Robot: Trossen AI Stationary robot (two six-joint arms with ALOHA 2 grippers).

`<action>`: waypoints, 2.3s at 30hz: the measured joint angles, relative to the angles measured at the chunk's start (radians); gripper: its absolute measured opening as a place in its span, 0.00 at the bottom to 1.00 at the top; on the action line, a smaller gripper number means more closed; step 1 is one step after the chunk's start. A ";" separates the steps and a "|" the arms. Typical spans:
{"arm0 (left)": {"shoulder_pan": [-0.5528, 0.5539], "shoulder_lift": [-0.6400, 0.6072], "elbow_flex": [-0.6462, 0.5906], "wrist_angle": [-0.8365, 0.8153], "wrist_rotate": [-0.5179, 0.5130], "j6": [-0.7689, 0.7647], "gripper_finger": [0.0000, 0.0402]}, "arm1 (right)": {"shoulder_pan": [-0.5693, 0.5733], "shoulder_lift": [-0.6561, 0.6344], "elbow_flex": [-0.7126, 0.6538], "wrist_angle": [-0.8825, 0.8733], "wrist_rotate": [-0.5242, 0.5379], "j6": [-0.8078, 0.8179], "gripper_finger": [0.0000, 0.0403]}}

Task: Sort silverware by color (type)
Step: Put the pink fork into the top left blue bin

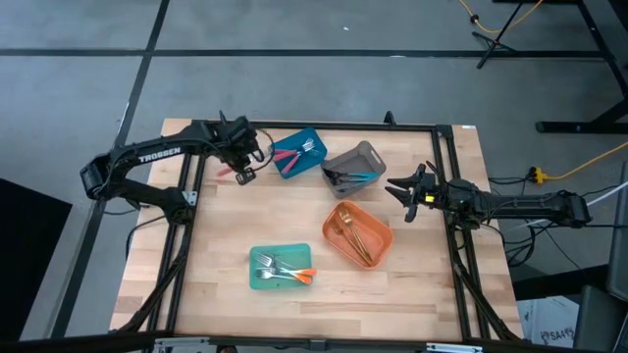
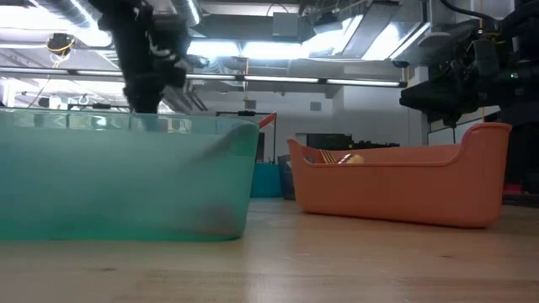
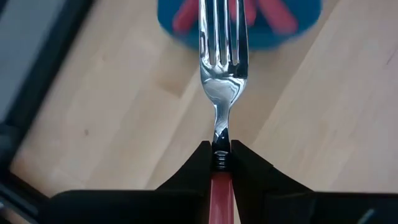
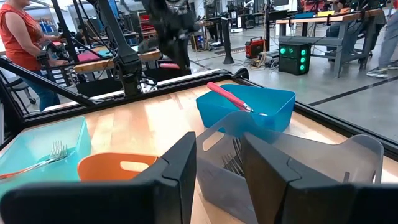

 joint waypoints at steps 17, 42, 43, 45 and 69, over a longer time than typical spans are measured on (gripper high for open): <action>-0.039 0.176 0.273 0.092 0.020 -0.054 0.09 | 0.000 0.000 0.000 0.000 -0.001 0.000 0.29; -0.038 0.760 0.675 -0.071 0.020 0.035 0.09 | 0.000 0.000 0.000 -0.002 -0.001 0.000 0.29; -0.038 0.764 0.675 -0.071 0.020 0.035 0.09 | 0.000 0.000 0.000 -0.002 -0.001 0.000 0.29; -0.038 0.769 0.675 -0.070 0.018 0.035 0.09 | 0.000 0.000 0.000 -0.002 -0.001 0.000 0.29; -0.037 0.770 0.676 -0.012 0.008 0.035 0.13 | 0.000 0.000 0.000 -0.002 -0.001 0.000 0.29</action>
